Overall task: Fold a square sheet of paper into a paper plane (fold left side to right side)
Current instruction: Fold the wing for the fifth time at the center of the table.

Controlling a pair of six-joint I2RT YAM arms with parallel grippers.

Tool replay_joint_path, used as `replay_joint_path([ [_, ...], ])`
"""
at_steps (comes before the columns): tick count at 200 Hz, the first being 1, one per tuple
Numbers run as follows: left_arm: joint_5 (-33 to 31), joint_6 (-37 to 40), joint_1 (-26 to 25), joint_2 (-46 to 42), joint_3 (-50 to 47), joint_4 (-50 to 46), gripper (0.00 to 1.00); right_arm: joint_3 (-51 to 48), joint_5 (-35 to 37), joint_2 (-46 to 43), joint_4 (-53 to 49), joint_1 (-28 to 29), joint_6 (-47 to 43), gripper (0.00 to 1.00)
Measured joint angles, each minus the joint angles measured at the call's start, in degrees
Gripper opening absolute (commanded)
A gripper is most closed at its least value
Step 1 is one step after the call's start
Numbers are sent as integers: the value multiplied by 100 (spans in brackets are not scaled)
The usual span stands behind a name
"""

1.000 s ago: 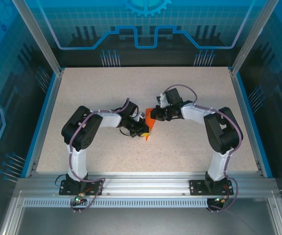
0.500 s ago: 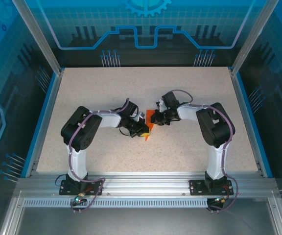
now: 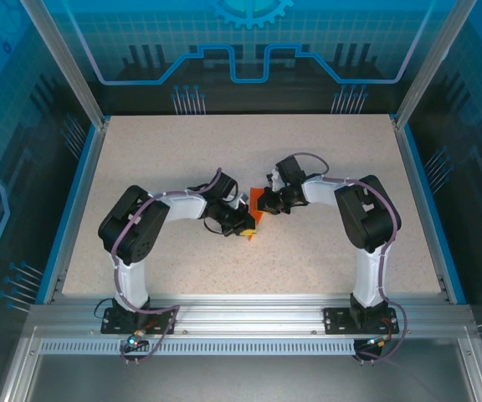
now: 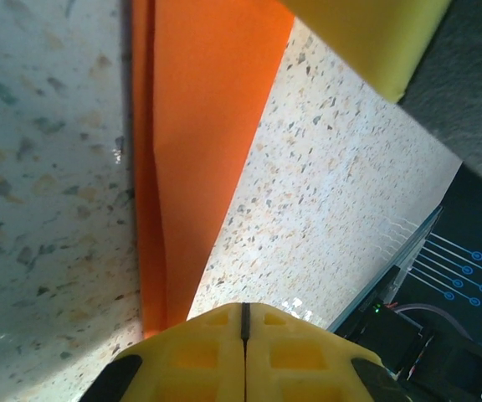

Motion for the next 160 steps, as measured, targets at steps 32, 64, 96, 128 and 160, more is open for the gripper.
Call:
replay_joint_path([
  [32,-46,-2,0,13,-24,-2,6,9,20,2,-28,7,-17,9],
  [64,-61,-4,0,74,-46,-2,5,48,37,9,-81,11,-39,9],
  [96,-61,-11,0,170,-50,13,5,79,37,26,-129,11,-61,9],
  [128,-59,-15,0,179,-50,22,5,120,39,42,-186,11,-70,9],
  [160,-61,-17,0,181,-63,33,5,175,42,66,-262,11,-103,9],
])
